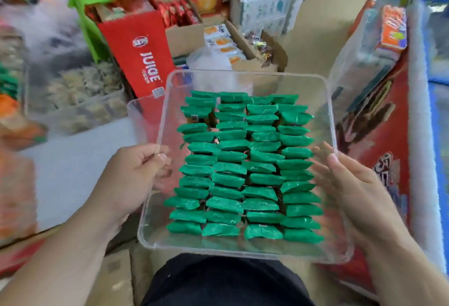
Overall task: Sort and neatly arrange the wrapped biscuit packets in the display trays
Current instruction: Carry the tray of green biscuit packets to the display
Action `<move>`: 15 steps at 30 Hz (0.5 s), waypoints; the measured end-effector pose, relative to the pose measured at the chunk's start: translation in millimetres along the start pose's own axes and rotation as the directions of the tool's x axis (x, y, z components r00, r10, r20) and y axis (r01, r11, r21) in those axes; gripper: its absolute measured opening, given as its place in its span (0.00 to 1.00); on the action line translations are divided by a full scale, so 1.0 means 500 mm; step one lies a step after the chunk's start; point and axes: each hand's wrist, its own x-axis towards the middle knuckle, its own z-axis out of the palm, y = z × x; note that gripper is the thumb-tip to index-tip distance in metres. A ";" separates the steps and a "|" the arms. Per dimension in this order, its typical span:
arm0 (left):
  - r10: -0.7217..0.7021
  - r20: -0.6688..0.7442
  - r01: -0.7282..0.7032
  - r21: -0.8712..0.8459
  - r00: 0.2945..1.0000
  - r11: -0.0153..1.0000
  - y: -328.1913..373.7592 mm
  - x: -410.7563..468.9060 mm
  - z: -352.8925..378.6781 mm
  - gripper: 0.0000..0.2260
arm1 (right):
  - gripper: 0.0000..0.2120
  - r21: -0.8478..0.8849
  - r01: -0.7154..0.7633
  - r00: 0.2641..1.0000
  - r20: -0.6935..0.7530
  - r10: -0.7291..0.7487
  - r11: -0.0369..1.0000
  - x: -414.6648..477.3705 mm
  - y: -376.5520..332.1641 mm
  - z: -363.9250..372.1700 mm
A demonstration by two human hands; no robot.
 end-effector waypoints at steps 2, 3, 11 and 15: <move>-0.030 -0.099 0.027 -0.034 0.995 0.999 0.014 -0.005 -0.017 0.10 | 0.18 -0.052 0.049 0.994 0.096 -0.044 0.997 0.057 -0.046 0.022; -0.046 -0.147 0.038 -0.056 0.988 0.998 0.019 -0.009 -0.027 0.10 | 0.20 -0.072 0.077 0.987 0.143 -0.066 0.994 0.080 -0.071 0.037; -0.099 -0.446 0.056 -0.109 0.889 0.992 0.017 -0.035 -0.174 0.08 | 0.16 -0.088 0.206 0.891 0.428 -0.150 0.975 0.181 -0.186 0.212; -0.123 -0.551 0.065 -0.124 0.825 0.990 -0.034 -0.023 -0.280 0.09 | 0.18 -0.103 0.284 0.835 0.514 -0.194 0.953 0.187 -0.193 0.361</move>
